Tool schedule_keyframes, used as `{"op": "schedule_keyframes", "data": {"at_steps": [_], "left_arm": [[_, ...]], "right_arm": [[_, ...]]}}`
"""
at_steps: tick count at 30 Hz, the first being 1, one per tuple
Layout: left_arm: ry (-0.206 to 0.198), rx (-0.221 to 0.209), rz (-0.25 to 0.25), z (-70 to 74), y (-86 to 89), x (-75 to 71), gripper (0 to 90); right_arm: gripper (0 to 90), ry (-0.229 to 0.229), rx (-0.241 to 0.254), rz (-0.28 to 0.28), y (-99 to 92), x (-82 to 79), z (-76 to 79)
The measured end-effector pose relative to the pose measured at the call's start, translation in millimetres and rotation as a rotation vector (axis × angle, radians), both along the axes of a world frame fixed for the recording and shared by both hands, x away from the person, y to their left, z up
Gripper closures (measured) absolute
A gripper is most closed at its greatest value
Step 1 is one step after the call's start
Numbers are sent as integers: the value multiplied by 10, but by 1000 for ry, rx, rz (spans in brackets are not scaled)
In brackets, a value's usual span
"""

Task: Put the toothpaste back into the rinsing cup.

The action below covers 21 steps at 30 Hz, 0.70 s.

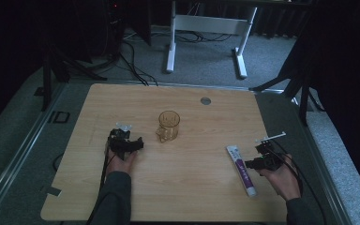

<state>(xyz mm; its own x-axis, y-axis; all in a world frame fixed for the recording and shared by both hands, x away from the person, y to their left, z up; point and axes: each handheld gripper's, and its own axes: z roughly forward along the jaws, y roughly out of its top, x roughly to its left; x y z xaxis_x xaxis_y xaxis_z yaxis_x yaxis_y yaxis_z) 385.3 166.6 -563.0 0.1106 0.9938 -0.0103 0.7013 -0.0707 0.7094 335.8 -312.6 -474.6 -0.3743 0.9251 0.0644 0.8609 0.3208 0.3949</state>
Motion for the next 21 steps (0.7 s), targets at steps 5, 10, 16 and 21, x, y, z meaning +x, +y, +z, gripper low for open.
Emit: {"op": "schedule_keyframes", "data": {"at_steps": [5, 10, 16, 21], "left_arm": [[0, 0, 0, 0, 0, 0, 154], [0, 0, 0, 0, 0, 0, 154], [0, 0, 0, 0, 0, 0, 154], [0, 0, 0, 0, 0, 0, 154]], "right_arm": [[525, 9, -7, 18, 54, 10, 6], [524, 20, -15, 32, 92, 23, 13], [522, 37, -21, 48, 138, 36, 12], [518, 57, -35, 66, 191, 52, -5]]}}
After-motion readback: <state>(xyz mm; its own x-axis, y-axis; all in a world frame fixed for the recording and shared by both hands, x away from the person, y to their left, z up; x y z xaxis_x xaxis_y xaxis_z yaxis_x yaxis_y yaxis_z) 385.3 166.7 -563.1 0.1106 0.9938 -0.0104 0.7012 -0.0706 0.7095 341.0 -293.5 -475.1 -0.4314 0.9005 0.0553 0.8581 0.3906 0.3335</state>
